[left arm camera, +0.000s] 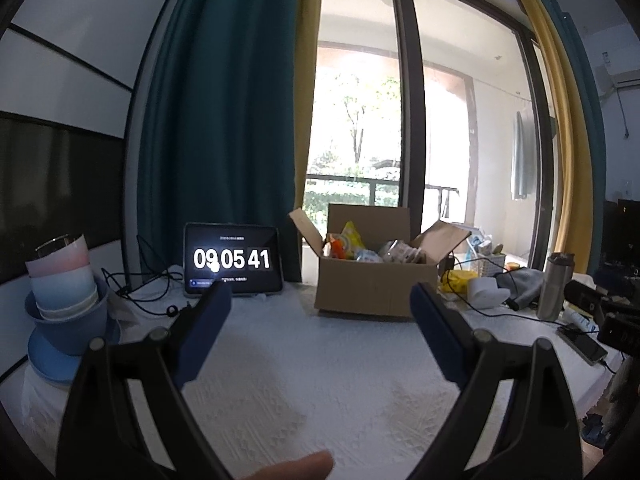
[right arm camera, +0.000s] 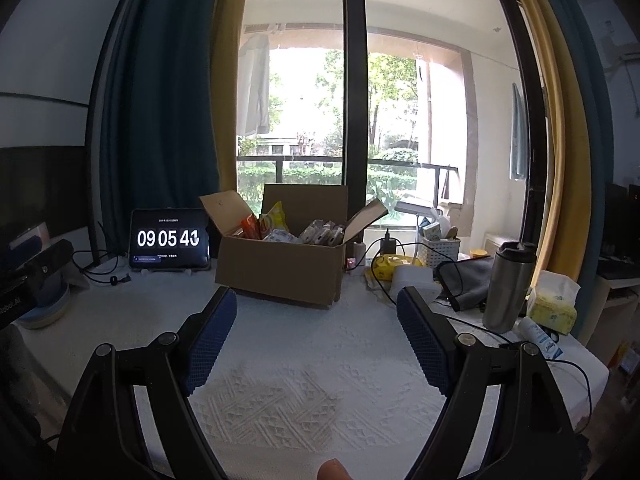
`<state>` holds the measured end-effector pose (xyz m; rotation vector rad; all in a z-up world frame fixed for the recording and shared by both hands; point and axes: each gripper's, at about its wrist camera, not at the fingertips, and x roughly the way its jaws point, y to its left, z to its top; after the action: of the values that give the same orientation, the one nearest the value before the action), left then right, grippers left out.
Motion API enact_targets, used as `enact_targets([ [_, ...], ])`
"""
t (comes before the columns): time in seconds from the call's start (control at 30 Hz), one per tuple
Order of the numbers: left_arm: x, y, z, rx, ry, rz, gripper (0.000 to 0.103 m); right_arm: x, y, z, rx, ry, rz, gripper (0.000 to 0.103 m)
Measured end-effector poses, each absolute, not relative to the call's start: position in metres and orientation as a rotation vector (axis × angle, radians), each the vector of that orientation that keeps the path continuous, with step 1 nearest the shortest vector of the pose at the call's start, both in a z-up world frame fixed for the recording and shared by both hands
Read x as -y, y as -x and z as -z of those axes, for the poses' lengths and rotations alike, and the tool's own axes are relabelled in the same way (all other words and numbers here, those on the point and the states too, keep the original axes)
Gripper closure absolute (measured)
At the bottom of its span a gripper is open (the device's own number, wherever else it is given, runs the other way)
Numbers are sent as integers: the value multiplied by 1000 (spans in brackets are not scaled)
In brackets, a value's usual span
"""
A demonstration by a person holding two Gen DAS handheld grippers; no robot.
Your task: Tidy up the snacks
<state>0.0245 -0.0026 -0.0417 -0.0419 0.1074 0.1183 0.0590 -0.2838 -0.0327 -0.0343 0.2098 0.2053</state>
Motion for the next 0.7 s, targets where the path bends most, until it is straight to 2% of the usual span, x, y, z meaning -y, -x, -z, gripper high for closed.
enact_targets([
  [0.7,1,-27,46,-129,44,-120,11,281,-64,32,-210,18,-210,18],
])
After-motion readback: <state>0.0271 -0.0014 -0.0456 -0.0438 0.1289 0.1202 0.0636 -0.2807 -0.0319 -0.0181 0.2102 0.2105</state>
